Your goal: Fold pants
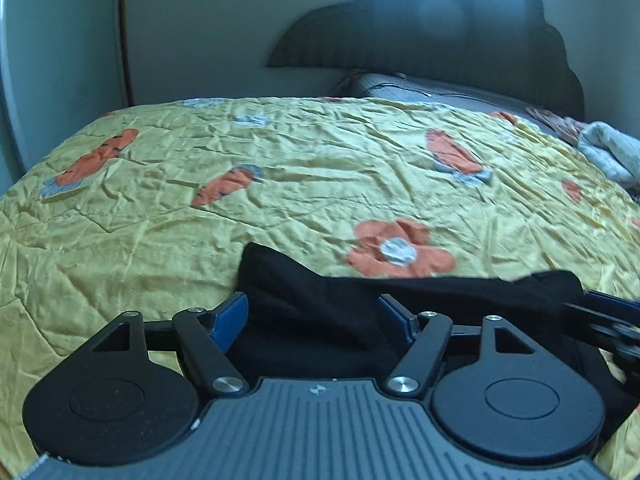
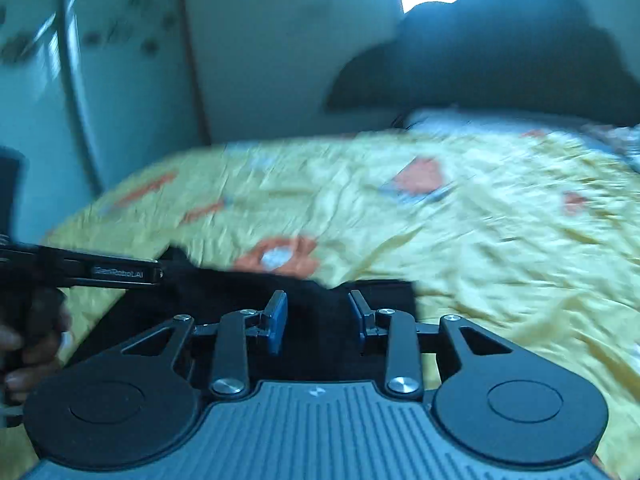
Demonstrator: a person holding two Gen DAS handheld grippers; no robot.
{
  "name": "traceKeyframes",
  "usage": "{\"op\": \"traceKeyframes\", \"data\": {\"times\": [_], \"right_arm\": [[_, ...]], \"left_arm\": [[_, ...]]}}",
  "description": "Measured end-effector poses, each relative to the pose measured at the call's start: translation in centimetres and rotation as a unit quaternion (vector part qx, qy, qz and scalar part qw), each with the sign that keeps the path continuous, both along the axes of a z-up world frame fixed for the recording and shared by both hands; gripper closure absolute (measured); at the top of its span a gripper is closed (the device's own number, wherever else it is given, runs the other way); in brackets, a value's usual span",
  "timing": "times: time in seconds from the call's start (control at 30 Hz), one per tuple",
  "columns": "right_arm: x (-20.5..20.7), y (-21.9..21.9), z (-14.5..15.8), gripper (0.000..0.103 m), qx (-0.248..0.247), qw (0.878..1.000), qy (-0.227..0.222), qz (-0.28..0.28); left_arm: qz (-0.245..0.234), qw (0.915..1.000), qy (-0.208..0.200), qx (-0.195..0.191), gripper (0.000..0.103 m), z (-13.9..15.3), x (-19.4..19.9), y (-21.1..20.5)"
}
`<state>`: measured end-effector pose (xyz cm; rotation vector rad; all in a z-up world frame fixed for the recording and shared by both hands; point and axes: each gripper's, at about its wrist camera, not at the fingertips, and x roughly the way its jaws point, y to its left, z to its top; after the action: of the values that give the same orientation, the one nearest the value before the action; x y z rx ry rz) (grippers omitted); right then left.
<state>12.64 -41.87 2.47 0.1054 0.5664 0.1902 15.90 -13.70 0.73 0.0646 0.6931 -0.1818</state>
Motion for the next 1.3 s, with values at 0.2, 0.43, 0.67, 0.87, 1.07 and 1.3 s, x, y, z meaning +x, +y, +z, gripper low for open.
{"op": "traceKeyframes", "data": {"times": [0.2,0.43,0.67,0.87,1.07,1.3], "right_arm": [[2.3,-0.4,-1.2,0.066,-0.011,0.999,0.022,-0.036],[-1.9,1.7,-0.3,0.066,-0.001,1.000,0.010,0.005],[-1.0,1.4,-2.4,0.063,0.015,0.999,0.027,-0.015],[-1.8,3.0,-3.4,0.043,-0.021,1.000,-0.002,-0.001],[-2.6,3.9,-3.9,0.040,-0.044,0.999,-0.029,-0.004],[-2.6,4.0,-3.9,0.038,-0.048,0.998,-0.031,-0.004]], "left_arm": [[0.002,0.9996,0.024,0.016,0.028,-1.4,0.2,0.2],[0.000,0.9994,0.028,0.021,0.023,-1.6,-0.6,0.0],[-0.003,0.9991,0.023,0.036,0.020,-2.0,-1.2,-0.5],[0.001,0.9990,0.025,0.037,0.017,-2.3,-1.5,-0.5],[0.001,0.9991,0.014,0.041,0.012,-2.8,-2.4,-0.5],[-0.029,0.9991,-0.012,0.030,0.012,-3.0,-3.8,-0.4]]}}
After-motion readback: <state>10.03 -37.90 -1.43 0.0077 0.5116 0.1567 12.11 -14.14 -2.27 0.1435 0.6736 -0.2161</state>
